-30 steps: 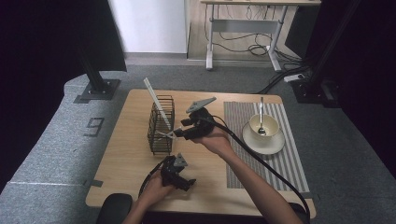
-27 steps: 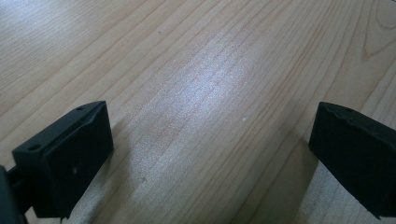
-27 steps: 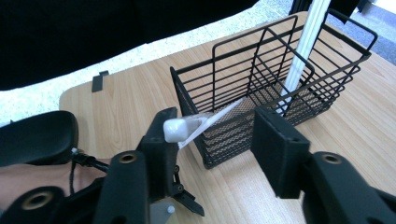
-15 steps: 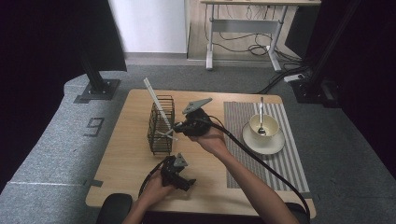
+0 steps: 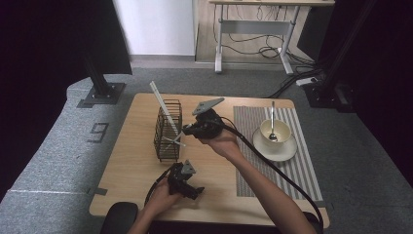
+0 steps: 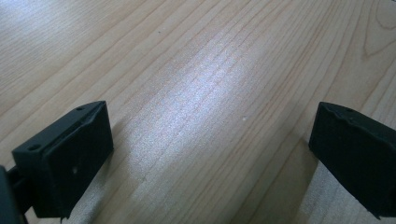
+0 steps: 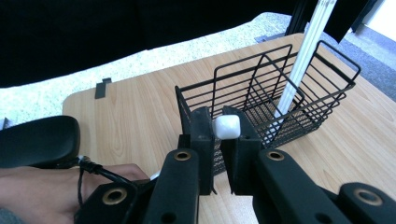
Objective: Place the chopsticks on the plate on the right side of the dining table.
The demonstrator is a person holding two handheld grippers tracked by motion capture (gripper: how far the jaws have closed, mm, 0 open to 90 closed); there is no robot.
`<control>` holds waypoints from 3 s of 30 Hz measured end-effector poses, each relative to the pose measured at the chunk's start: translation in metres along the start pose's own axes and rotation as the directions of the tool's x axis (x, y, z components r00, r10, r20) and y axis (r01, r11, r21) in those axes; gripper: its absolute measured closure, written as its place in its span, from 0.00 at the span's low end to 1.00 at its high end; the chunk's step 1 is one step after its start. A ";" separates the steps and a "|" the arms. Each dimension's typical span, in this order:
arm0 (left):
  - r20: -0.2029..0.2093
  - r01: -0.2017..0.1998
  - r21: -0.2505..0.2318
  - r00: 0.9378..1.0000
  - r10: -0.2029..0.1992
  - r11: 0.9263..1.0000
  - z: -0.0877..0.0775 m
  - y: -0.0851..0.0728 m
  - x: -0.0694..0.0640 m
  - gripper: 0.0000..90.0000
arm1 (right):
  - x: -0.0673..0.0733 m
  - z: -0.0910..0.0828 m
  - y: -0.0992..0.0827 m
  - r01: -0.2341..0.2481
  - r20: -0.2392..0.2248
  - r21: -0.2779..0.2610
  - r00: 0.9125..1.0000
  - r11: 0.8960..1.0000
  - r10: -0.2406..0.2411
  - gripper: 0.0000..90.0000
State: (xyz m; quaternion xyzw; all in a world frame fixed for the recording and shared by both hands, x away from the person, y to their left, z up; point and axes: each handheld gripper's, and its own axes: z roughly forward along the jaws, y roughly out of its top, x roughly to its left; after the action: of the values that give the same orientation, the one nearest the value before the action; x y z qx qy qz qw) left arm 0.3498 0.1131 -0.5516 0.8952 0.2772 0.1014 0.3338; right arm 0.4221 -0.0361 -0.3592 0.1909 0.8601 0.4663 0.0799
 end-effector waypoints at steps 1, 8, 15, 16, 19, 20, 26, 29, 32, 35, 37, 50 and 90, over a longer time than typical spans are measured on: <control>0.000 0.000 0.000 1.000 0.000 1.000 0.000 0.000 0.000 0.00 | -0.001 -0.002 0.001 -0.002 -0.002 -0.003 1.000 1.000 0.002 0.91; 0.000 0.000 0.000 1.000 0.000 1.000 0.000 0.000 0.000 0.00 | -0.003 -0.016 0.007 -0.008 -0.013 -0.013 1.000 1.000 0.008 0.91; 0.000 -0.001 -0.001 1.000 0.001 1.000 0.000 0.000 0.000 0.00 | -0.007 -0.037 0.013 -0.024 -0.024 -0.024 0.999 0.999 0.023 0.91; 0.000 -0.001 -0.001 1.000 0.001 1.000 0.000 0.000 0.000 0.00 | -0.008 -0.040 0.014 -0.026 -0.026 -0.027 0.999 0.999 0.025 0.91; 0.000 0.000 0.000 1.000 0.000 1.000 0.000 0.000 0.000 0.00 | -0.009 -0.047 0.016 -0.031 -0.030 -0.031 0.999 0.999 0.030 0.91; 0.000 0.000 0.000 1.000 0.000 1.000 0.000 0.000 0.000 0.00 | -0.010 -0.050 0.017 -0.032 -0.031 -0.034 0.999 0.999 0.031 0.91; 0.000 -0.001 0.000 1.000 0.001 1.000 0.000 0.000 0.000 0.00 | -0.011 -0.064 0.021 -0.039 -0.027 -0.049 0.999 0.998 0.038 0.91; 0.000 -0.001 0.000 1.000 0.001 1.000 0.000 0.000 0.000 0.00 | -0.011 -0.073 0.025 -0.036 -0.023 -0.062 0.999 0.997 0.035 0.91; 0.001 0.000 0.000 1.000 0.000 1.000 0.000 0.000 0.000 0.00 | -0.009 -0.084 0.032 -0.030 -0.017 -0.075 0.999 0.997 0.029 0.91; 0.001 0.000 0.000 1.000 0.000 1.000 0.000 0.000 0.000 0.00 | -0.008 -0.092 0.036 -0.021 -0.009 -0.084 1.000 0.996 0.020 0.91; 0.001 -0.001 0.000 1.000 0.001 1.000 0.000 0.000 0.000 0.00 | -0.008 -0.101 0.039 -0.019 0.006 -0.090 1.000 0.996 0.019 0.91; 0.013 -0.011 0.060 1.000 0.010 0.998 -0.005 0.004 0.000 0.02 | -0.008 -0.125 0.036 -0.010 0.066 -0.064 0.998 0.998 0.014 0.91; 0.101 -0.137 -0.135 0.983 0.151 0.981 -0.015 0.078 -0.018 0.61 | 0.008 -0.124 -0.034 -0.028 0.028 0.063 0.999 0.998 0.026 0.91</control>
State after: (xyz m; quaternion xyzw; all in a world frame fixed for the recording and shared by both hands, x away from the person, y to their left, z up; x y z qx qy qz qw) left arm 0.3628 0.0626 -0.4895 0.8940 0.1857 0.0931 0.3969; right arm 0.3674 -0.1458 -0.3189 0.2111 0.8706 0.4372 0.0791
